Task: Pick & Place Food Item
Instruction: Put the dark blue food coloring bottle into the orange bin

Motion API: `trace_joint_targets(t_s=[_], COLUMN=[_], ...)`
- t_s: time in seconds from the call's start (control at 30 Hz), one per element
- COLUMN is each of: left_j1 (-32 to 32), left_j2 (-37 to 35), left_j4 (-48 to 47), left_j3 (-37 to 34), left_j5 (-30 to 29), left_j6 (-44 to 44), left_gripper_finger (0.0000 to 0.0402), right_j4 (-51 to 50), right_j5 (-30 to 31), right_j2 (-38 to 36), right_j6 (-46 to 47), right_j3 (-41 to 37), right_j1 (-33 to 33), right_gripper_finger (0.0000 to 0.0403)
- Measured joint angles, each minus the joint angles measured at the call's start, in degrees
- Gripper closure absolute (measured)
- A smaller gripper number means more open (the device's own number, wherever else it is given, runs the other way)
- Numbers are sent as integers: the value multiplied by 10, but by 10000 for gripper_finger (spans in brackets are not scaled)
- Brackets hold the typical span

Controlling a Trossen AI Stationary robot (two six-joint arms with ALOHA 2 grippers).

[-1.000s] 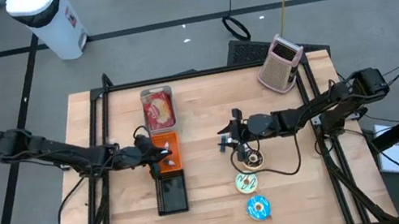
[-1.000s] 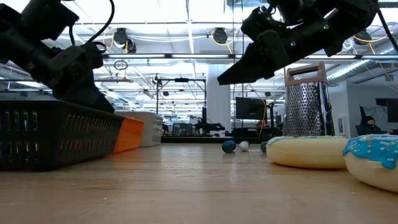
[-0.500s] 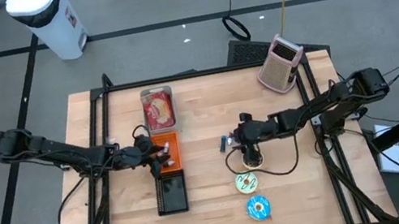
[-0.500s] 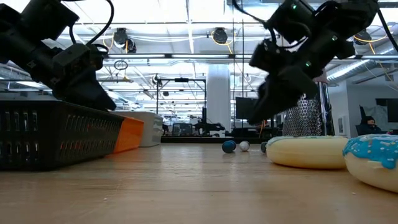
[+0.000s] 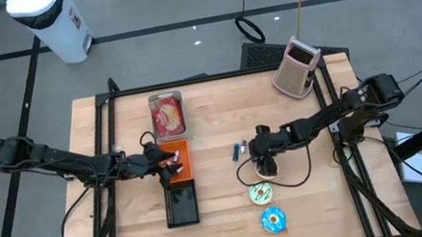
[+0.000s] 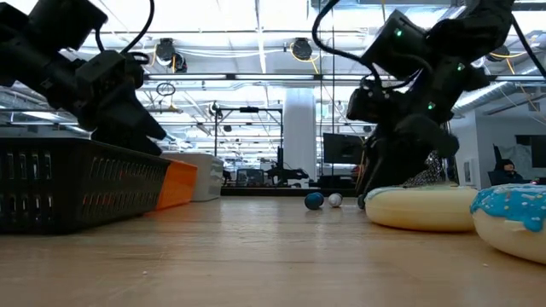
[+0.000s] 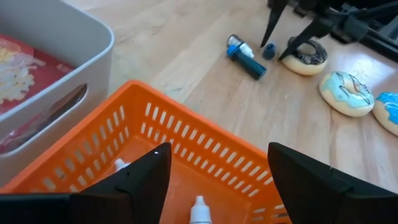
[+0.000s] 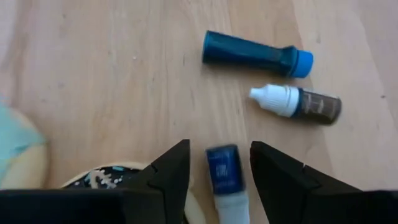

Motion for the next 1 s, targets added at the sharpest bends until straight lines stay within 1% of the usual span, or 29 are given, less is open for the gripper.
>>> trace_joint_targets(t_s=[0.13,0.23,0.33,0.57,0.67,0.77,0.83,1.0], left_j1=[0,0,0,0,0,0,0,6], left_j2=[0,0,0,0,0,0,0,11], left_j4=[3,3,2,3,7,34,71,198], left_j3=[0,0,0,0,0,0,0,1], left_j5=[0,0,0,0,0,0,-1,-21], left_j6=[4,4,5,10,13,18,35,135], left_gripper_finger=[133,133,133,133,133,133,133,133], right_j4=[7,4,-5,-7,5,57,114,275], right_j5=[4,3,2,2,3,3,3,1], right_j2=[22,22,5,-39,-49,-50,-50,-50], right_j6=[-1,-1,-2,-3,-5,-17,-32,-85], right_j3=[1,1,0,-1,-1,-1,-1,-1], right_j1=[-1,-2,-2,-2,-2,-3,-4,-13], right_gripper_finger=[251,265,292,371,380,379,374,370])
